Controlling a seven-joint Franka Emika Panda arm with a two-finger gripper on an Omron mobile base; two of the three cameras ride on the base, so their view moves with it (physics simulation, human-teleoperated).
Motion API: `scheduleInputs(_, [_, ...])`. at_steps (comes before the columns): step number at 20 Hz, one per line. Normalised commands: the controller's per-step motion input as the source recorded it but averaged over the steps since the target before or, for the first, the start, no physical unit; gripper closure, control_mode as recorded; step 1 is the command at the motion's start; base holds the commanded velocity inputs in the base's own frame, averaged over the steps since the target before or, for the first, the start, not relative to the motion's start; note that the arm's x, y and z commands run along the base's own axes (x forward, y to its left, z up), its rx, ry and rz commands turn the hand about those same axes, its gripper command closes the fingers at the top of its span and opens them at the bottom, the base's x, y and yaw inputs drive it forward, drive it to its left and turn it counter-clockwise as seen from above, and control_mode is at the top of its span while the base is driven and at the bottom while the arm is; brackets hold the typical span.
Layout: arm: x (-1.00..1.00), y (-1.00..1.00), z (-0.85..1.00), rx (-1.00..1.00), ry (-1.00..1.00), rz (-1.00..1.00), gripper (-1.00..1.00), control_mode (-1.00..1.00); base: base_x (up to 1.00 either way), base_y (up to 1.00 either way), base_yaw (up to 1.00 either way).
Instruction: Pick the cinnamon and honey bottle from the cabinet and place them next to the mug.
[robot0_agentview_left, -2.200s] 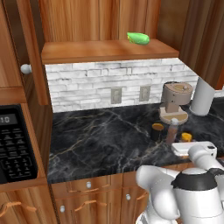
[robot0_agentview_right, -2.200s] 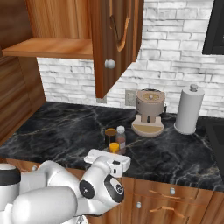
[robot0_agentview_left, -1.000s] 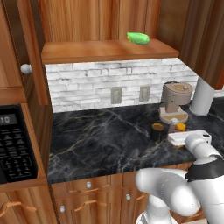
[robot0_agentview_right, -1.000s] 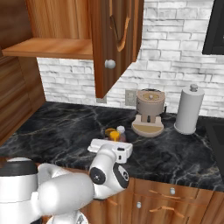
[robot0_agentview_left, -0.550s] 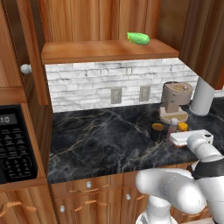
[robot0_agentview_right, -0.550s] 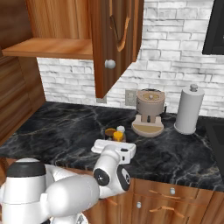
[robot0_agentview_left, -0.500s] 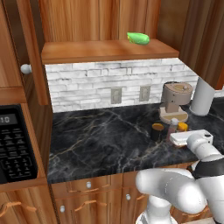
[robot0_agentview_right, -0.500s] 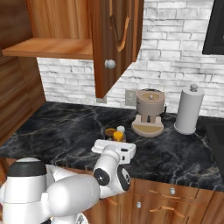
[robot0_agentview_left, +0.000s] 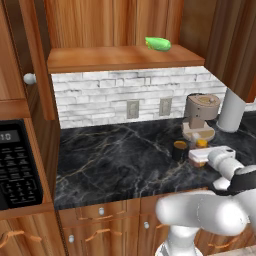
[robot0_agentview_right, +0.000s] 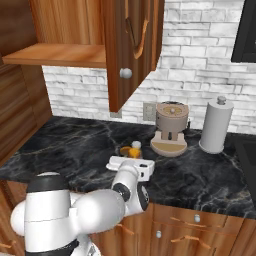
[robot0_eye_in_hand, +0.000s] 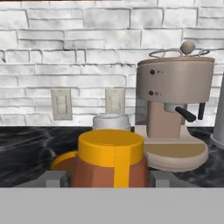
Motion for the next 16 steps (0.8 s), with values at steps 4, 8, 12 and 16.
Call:
scheduleInputs(4, [0.23,0.24,-0.52,0.12,-0.17,0.05,1.0,-1.0,0.0,0.0,0.0])
scheduleInputs(8, [0.02,0.16,-0.43,0.05,-0.14,0.03,1.0,-1.0,0.0,0.0,0.0])
scheduleInputs(12, [-0.34,0.0,-0.4,0.0,-0.14,0.0,1.0,-1.0,0.0,0.0,0.0])
scheduleInputs(16, [-0.3,0.02,-0.58,-0.02,-0.13,0.0,1.0,-1.0,0.0,0.0,0.0])
